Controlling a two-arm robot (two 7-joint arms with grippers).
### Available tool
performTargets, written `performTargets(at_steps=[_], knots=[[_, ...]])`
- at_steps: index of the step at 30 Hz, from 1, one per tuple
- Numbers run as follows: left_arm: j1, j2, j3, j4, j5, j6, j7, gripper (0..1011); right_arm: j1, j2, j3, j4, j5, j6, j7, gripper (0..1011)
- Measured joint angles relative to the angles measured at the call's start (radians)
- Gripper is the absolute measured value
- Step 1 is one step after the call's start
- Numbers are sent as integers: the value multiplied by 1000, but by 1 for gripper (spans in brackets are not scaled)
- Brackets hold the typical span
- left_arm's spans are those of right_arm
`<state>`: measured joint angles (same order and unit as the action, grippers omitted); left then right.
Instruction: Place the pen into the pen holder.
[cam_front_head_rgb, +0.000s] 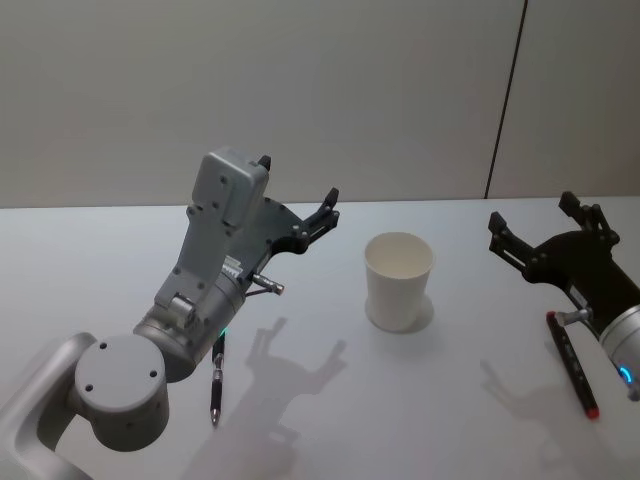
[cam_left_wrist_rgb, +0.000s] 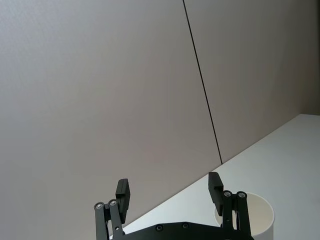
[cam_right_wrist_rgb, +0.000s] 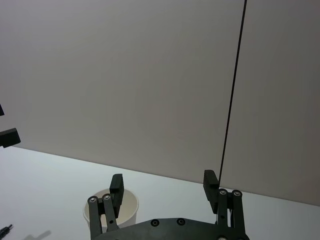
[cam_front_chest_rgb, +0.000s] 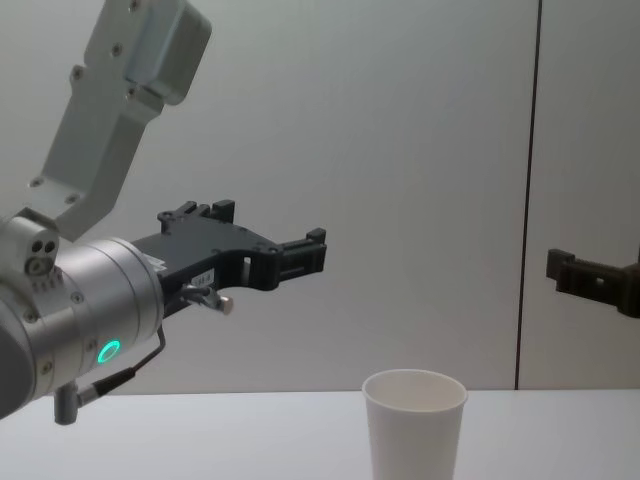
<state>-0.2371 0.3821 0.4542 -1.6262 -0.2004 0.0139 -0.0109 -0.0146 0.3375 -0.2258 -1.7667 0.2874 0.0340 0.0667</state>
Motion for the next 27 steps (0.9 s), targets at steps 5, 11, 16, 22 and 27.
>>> performTargets(at_steps=[5,11,16,22,27], knots=[[0,0,0,0,0,0,0,1000,0,0,0,0,0,0,0,1001],[0,0,0,0,0,0,0,1000,0,0,0,0,0,0,0,1001],[0,0,0,0,0,0,0,1000,0,-5,-2,-5,-7,13,-7,1001],[0,0,0,0,0,0,0,1000,0,-14,-8,-18,-16,61,-24,1001],[0,0,0,0,0,0,0,1000,3,-22,-10,-29,-18,129,-40,1001]])
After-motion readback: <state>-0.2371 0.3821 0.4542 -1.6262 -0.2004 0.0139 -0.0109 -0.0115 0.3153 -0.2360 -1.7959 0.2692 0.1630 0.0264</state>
